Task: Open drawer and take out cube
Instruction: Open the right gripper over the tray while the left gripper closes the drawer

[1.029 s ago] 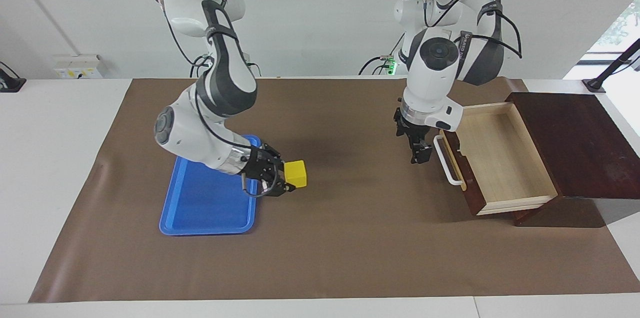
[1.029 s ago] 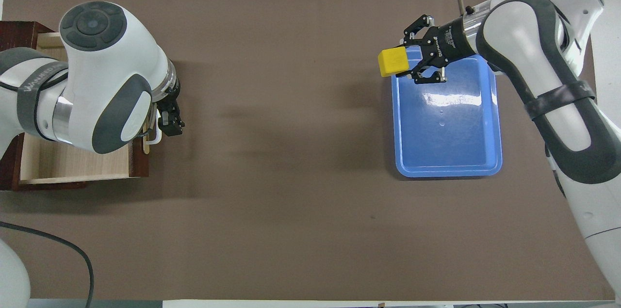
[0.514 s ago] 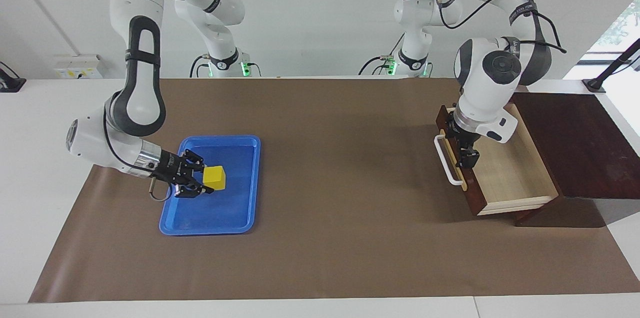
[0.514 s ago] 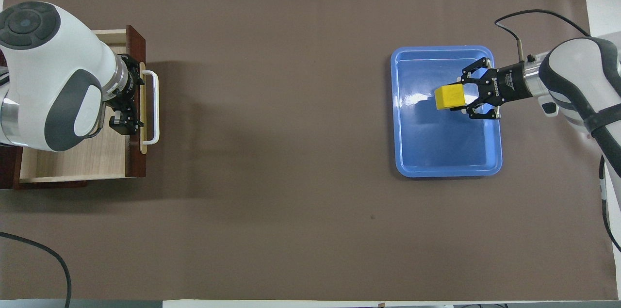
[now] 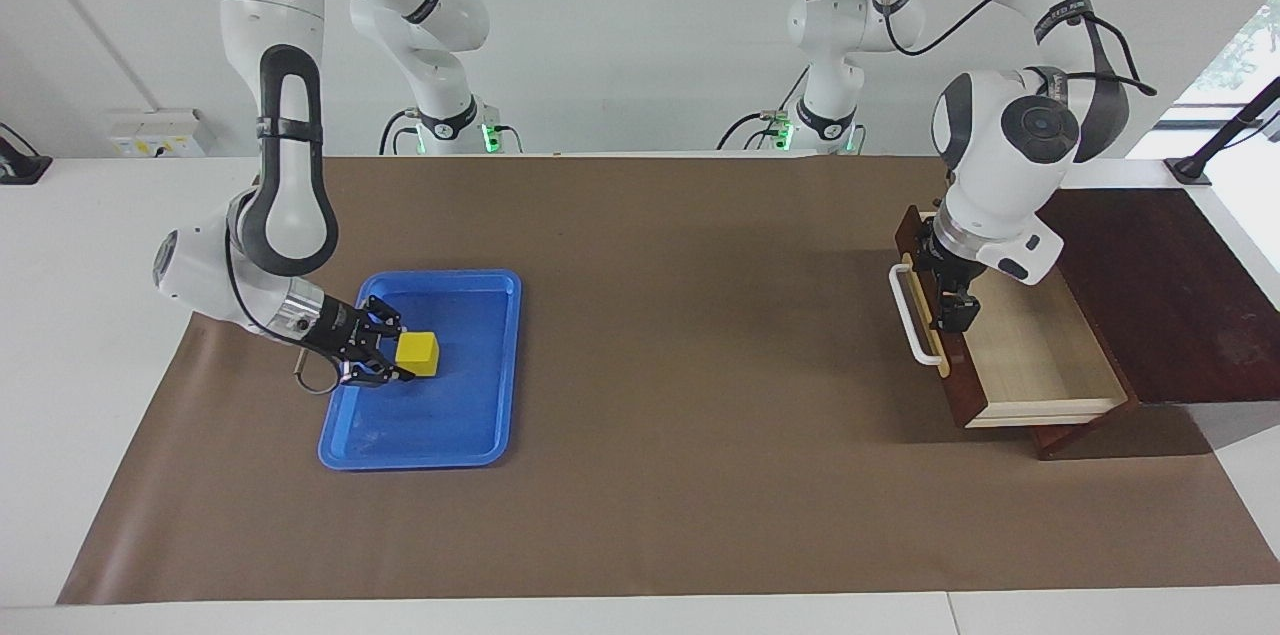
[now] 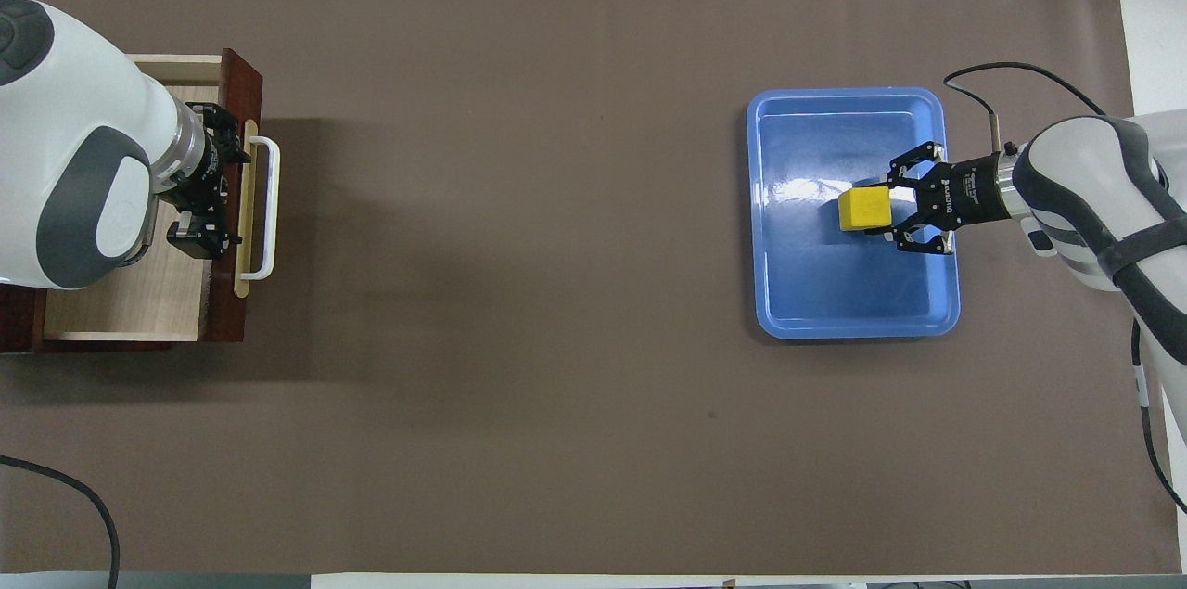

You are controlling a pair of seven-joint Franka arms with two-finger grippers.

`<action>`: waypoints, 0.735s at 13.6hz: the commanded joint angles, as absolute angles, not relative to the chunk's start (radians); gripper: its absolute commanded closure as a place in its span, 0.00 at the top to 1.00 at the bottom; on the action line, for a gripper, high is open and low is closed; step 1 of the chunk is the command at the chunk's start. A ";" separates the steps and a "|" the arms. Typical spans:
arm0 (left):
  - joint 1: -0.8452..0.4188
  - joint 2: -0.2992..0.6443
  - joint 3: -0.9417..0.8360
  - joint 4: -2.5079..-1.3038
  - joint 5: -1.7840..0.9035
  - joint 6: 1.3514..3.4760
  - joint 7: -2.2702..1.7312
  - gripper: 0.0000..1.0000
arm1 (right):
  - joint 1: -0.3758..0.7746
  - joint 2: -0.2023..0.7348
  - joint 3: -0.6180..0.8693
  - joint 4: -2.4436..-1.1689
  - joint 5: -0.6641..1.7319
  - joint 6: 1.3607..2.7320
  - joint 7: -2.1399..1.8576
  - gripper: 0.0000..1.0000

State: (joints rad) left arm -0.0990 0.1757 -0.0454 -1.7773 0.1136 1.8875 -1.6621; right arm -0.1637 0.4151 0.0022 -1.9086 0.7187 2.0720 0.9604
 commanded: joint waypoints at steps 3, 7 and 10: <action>-0.071 0.172 0.050 -1.755 0.143 1.913 -1.547 1.00 | -0.147 0.376 0.014 -1.980 0.724 2.125 0.946 0.00; -0.054 0.173 0.118 -1.752 0.132 1.925 -1.409 1.00 | -0.137 0.374 0.012 -1.993 0.724 2.146 0.919 0.91; -0.052 0.173 0.185 -1.758 0.092 1.934 -1.294 1.00 | -0.149 0.365 0.012 -1.958 0.723 2.096 0.922 1.00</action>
State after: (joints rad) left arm -0.0570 0.1730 0.1454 -1.7597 0.1146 1.9186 -1.3743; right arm -0.1367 0.4008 0.0073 -1.9521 0.7197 2.1136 0.9469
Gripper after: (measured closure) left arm 0.000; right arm 0.057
